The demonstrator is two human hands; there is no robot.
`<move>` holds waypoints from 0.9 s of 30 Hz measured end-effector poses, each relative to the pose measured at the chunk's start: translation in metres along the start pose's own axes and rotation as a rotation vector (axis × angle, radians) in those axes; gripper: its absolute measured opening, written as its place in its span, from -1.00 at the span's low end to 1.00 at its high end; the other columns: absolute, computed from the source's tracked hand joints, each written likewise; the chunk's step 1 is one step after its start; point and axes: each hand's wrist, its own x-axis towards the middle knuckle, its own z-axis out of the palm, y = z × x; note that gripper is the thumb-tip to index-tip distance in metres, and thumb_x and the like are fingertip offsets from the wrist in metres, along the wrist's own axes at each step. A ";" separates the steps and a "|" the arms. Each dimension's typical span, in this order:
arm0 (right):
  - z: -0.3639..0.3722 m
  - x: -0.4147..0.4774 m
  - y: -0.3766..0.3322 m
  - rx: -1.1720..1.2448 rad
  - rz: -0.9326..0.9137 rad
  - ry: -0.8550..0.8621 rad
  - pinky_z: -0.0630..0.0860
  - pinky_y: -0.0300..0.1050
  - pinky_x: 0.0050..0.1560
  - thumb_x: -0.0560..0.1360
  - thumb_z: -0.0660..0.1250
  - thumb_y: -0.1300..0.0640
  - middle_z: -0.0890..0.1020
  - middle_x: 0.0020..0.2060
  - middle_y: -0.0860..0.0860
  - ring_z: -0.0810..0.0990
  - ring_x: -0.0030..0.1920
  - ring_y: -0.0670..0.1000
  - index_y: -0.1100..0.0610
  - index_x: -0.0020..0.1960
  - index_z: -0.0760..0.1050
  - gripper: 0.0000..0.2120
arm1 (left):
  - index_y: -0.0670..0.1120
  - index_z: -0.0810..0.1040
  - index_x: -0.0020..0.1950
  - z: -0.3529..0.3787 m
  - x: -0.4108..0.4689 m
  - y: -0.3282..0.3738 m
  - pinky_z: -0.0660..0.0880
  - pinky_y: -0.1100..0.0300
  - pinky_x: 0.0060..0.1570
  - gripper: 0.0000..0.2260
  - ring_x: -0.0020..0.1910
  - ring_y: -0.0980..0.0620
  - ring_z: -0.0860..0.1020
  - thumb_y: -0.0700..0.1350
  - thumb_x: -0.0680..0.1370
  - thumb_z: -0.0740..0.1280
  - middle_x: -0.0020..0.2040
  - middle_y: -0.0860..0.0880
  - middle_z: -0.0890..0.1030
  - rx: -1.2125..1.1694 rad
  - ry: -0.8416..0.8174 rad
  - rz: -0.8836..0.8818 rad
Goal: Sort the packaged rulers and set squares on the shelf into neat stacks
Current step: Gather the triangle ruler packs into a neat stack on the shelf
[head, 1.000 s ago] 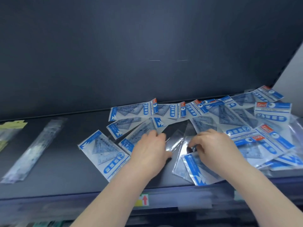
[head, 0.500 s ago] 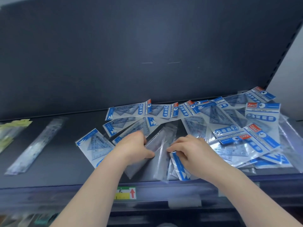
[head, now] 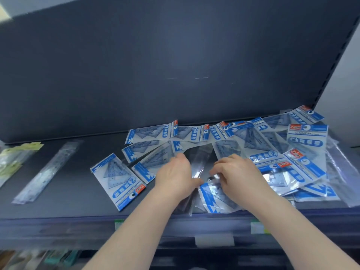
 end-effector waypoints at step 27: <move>0.043 0.092 -0.177 0.074 -0.303 -0.157 0.40 -0.01 0.23 0.57 0.18 0.10 0.41 0.36 -0.12 0.37 0.35 0.03 -0.06 0.39 0.34 -0.61 | 0.00 0.45 0.18 -0.052 0.012 -0.213 0.49 -0.01 0.04 -0.78 0.05 -0.11 0.53 -0.10 0.54 0.26 0.08 -0.02 0.59 -0.461 0.342 -0.243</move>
